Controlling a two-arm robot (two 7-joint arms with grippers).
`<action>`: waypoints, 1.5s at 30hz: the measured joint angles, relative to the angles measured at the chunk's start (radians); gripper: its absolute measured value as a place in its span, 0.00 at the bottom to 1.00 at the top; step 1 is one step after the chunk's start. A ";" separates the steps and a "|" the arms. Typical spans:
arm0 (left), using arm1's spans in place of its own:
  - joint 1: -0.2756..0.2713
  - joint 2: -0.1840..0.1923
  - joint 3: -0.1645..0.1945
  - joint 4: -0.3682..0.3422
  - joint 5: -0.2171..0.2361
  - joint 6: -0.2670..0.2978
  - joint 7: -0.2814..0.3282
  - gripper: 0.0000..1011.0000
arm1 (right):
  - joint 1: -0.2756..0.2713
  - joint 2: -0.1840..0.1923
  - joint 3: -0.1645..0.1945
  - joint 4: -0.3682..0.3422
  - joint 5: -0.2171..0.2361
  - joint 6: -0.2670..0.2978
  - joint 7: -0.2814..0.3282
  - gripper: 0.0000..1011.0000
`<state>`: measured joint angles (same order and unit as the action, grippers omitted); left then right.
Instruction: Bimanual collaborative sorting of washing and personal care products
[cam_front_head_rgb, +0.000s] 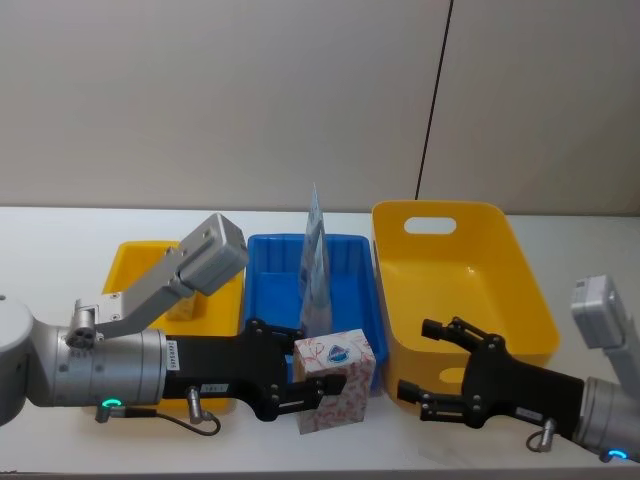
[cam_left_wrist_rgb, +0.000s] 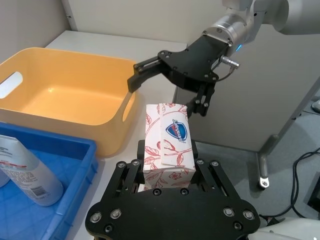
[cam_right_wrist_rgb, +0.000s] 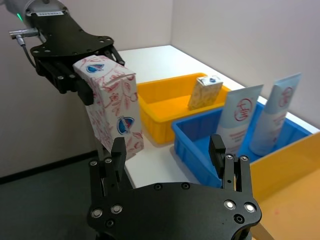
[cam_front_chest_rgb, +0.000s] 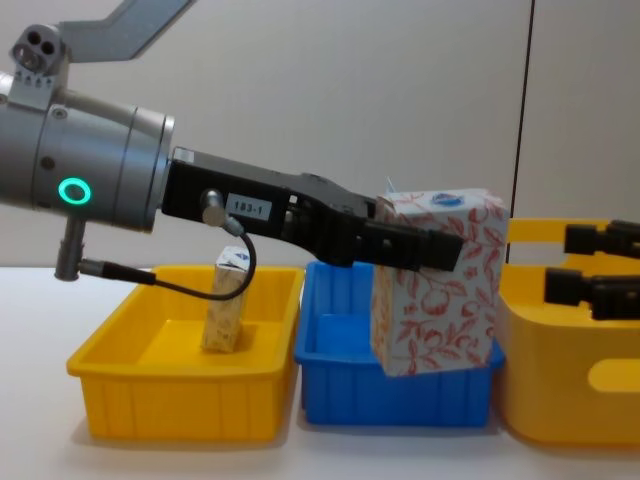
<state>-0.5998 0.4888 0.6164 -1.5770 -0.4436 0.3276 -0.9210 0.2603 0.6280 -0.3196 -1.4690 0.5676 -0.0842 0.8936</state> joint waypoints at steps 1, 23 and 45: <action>0.000 0.000 0.000 0.000 0.000 0.000 0.000 0.39 | 0.008 -0.005 -0.008 0.005 -0.004 -0.001 0.005 0.99; 0.000 0.002 -0.001 0.000 0.000 0.000 0.001 0.39 | 0.137 -0.070 -0.111 0.128 -0.048 -0.033 0.070 0.99; 0.009 0.013 -0.003 -0.013 -0.015 -0.008 0.010 0.39 | 0.228 -0.119 -0.180 0.201 -0.064 -0.051 0.118 0.99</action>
<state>-0.5905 0.5015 0.6137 -1.5898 -0.4590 0.3195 -0.9108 0.4883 0.5094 -0.5000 -1.2681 0.5040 -0.1350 1.0114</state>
